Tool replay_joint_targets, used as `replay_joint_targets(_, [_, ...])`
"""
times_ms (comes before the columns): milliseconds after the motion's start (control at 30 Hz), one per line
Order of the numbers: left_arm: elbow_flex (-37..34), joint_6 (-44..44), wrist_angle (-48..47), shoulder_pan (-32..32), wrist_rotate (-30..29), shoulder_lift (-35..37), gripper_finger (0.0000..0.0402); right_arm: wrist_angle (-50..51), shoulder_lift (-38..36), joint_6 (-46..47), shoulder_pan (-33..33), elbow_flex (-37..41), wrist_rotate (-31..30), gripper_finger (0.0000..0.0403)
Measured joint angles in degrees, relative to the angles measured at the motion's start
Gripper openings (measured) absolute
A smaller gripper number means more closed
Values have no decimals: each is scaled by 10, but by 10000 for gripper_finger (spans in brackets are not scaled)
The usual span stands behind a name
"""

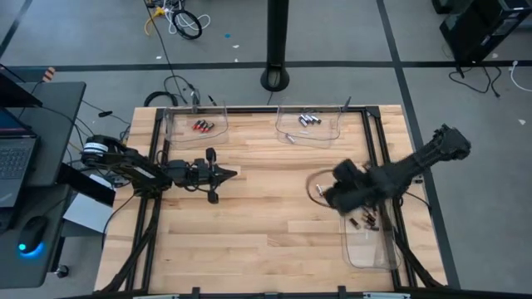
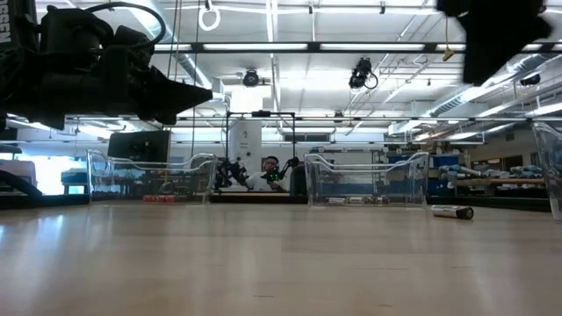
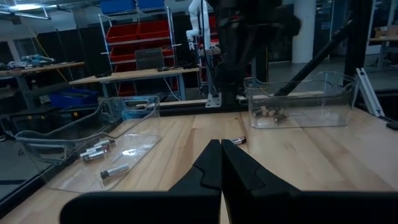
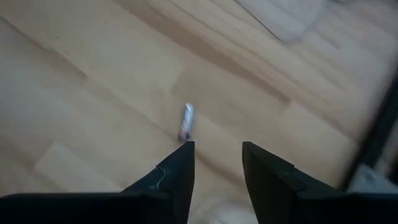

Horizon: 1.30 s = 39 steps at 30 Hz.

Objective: Sort batteries
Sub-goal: Put the silver battery into the top right transparent bin

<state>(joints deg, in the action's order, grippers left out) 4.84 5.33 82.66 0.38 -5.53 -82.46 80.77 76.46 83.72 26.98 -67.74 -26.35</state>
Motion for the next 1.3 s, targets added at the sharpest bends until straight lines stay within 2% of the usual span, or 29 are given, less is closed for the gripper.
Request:
replay_joint_targets(100, [-5,3,-3,0,9,9,5,-89,3,-120,-78,23,10,145])
replay_joint_targets(167, [-15,3,-9,0,16,19,5,-145,3,-199,-125,50,41,145])
replay_joint_targets(333, [-44,-9,-16,4,35,52,5,-256,3,-299,-214,133,137,143])
replay_joint_targets(433, [-44,-19,-55,20,72,82,5,-306,3,-311,-240,180,173,145])
replay_joint_targets(600, [-30,-35,-150,54,128,124,5,-393,3,-314,-249,230,199,154])
replay_joint_targets(933, [-20,-28,-205,99,214,203,5,-436,3,-295,-249,273,187,166])
replay_joint_targets(1167, [19,-20,-389,122,228,279,5,-479,3,-291,-249,298,187,165])
replay_joint_targets(1300, [29,3,-421,122,227,320,5,-479,3,-284,-249,300,184,165])
